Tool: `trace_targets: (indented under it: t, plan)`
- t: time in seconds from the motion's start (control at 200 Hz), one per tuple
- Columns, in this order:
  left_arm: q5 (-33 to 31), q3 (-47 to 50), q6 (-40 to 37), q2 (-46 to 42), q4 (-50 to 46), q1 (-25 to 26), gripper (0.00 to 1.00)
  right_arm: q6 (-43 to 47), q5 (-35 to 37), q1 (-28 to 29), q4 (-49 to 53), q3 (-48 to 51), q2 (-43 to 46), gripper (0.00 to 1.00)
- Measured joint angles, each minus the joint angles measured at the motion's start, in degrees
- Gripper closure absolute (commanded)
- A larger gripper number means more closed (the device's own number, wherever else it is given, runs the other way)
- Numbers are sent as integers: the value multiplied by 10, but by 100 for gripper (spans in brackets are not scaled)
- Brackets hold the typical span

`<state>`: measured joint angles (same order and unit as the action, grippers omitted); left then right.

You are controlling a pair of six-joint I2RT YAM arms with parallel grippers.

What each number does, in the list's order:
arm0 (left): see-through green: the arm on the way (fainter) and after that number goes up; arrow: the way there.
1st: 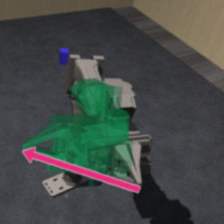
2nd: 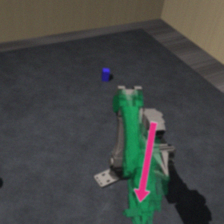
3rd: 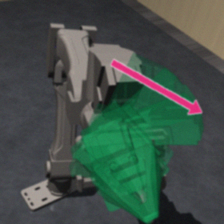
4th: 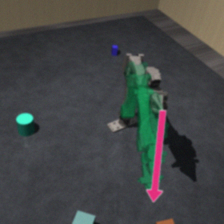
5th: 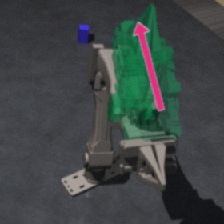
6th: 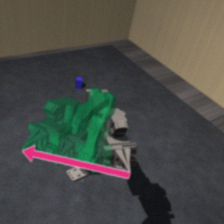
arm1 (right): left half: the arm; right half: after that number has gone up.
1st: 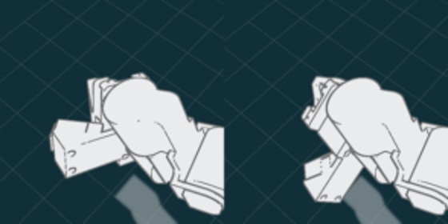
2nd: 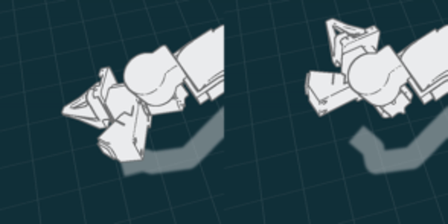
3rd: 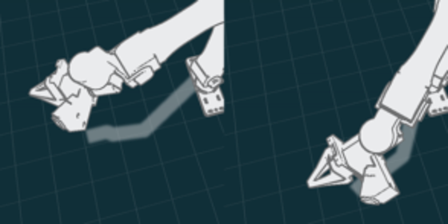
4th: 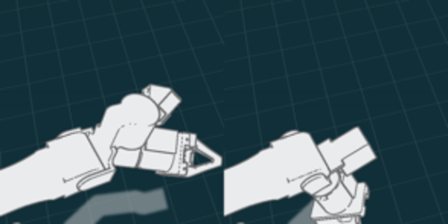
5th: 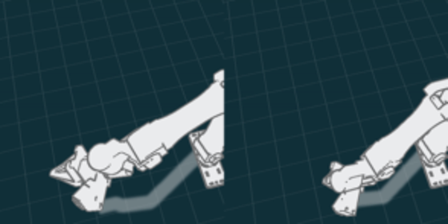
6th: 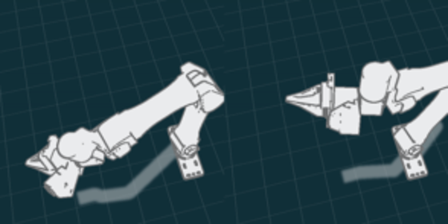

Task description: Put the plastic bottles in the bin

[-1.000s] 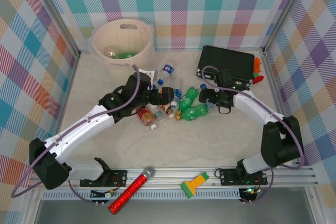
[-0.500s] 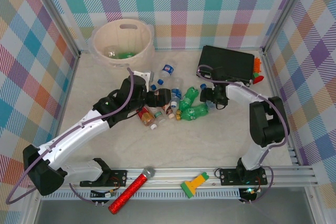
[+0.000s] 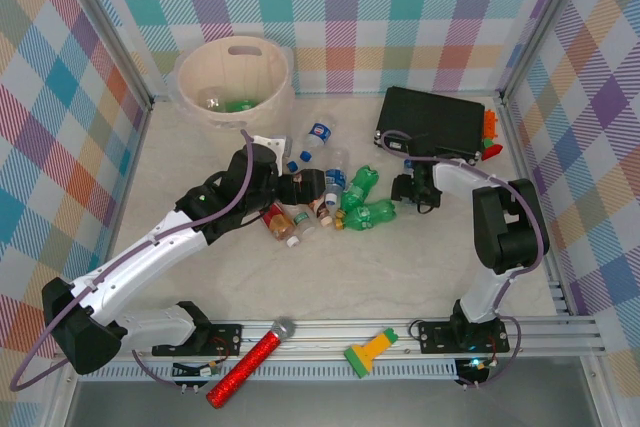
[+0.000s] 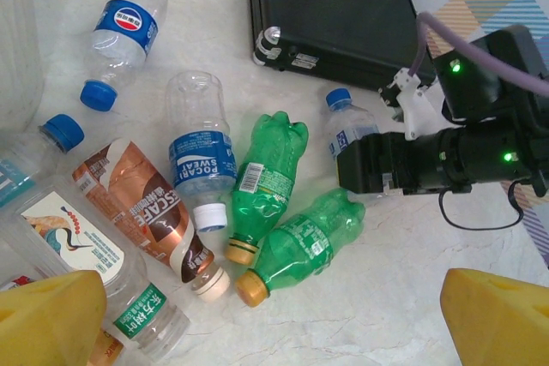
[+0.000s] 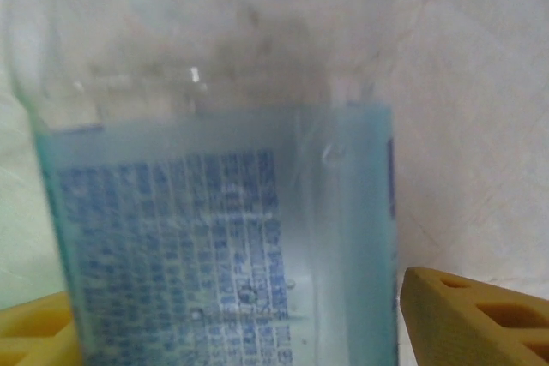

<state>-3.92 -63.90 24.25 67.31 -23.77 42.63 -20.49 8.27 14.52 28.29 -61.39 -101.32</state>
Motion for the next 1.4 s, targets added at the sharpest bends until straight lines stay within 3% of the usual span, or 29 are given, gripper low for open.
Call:
trace_targets:
  t: [0.17, 0.625, 0.965, 1.225, 1.4]
  plan:
    - [0, 0, 2, 0, 0, 0, 0, 0, -4, 0, -13, 19, 14, 36]
    - [0, -11, 35, 7, 0, 0, 0, 1, 2, 19, -32, 75, 206, 37]
    - [30, -29, 91, 50, 26, -1, 2, 46, -12, 146, -71, 111, 379, 38]
    - [77, -34, 127, 56, 92, -16, 7, 91, -17, 273, -97, 116, 417, 38]
    - [91, -34, 157, 68, 113, -40, 11, 95, -14, 295, -105, 116, 417, 39]
